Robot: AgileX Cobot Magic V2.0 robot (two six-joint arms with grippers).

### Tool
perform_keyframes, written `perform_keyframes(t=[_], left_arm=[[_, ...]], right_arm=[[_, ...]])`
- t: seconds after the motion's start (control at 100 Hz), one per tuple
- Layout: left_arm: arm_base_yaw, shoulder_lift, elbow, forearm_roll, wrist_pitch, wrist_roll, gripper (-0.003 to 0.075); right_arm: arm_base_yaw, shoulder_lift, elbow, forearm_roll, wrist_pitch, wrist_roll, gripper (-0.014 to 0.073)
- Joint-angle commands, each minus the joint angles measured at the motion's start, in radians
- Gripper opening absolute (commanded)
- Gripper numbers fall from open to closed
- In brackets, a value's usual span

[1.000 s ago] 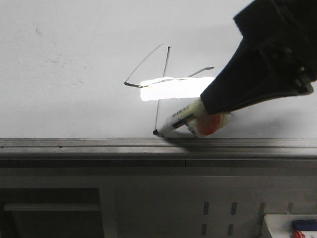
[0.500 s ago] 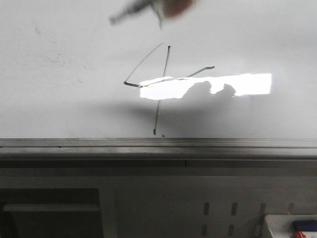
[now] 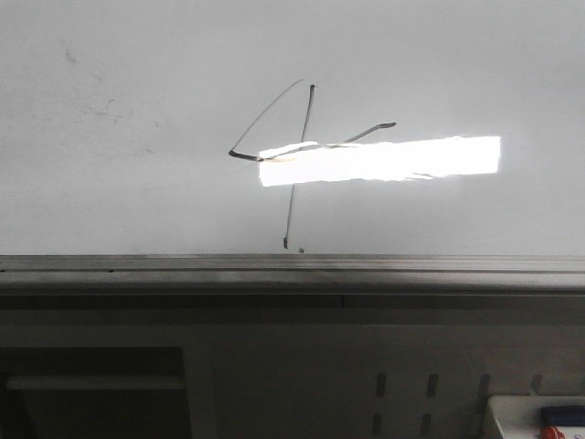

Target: Write number 4 on whiteboard

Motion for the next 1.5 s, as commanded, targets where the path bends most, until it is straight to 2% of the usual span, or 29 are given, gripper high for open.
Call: perform_keyframes(t=[0.0, 0.21, 0.37, 0.51, 0.73, 0.88, 0.97, 1.14, 1.21, 1.37, 1.44, 1.49], left_arm=[[-0.018, 0.066, -0.082, -0.086, 0.052, 0.07, 0.0399], [-0.114, 0.159, -0.13, -0.091, 0.123, 0.084, 0.0384], [-0.163, 0.212, -0.13, -0.091, 0.134, 0.084, 0.0367], [-0.163, 0.238, -0.132, -0.091, 0.112, 0.084, 0.0255], [-0.163, 0.245, -0.132, -0.091, 0.067, 0.084, -0.0022], [-0.163, 0.245, -0.132, -0.091, 0.065, 0.084, -0.002], [-0.163, 0.245, -0.132, -0.091, 0.063, 0.084, -0.002], [-0.163, 0.245, -0.132, -0.091, 0.035, 0.07, -0.002], [-0.163, 0.245, -0.128, -0.091, -0.011, 0.024, -0.002], [-0.159, 0.234, -0.06, -0.084, -0.216, -0.082, -0.002], [-0.159, 0.234, -0.001, -0.1, -0.355, -0.154, -0.002], [-0.159, 0.234, 0.051, -0.15, -0.46, -0.183, -0.002]], right_arm=[[0.061, 0.005, -0.031, 0.02, -0.072, -0.048, -0.0044], [0.188, 0.033, -0.031, -0.032, -0.174, -0.079, -0.0044], [0.216, 0.038, -0.031, -0.038, -0.205, -0.079, -0.0044], [0.216, 0.038, -0.031, -0.038, -0.201, -0.079, -0.0044], [0.216, 0.038, -0.031, -0.038, -0.174, -0.079, -0.0044], [0.216, 0.038, -0.031, -0.038, -0.201, -0.079, -0.0034], [0.216, 0.038, -0.031, -0.038, -0.233, -0.079, 0.0055], [0.187, 0.017, -0.031, -0.038, -0.287, -0.079, 0.0402], [0.153, -0.011, -0.031, -0.04, -0.296, -0.079, 0.0465], [0.008, -0.119, -0.031, -0.04, -0.276, -0.016, 0.04], [-0.075, -0.171, -0.029, -0.04, -0.257, 0.05, 0.0322], [-0.131, -0.205, -0.017, -0.04, -0.249, 0.082, 0.0233]])
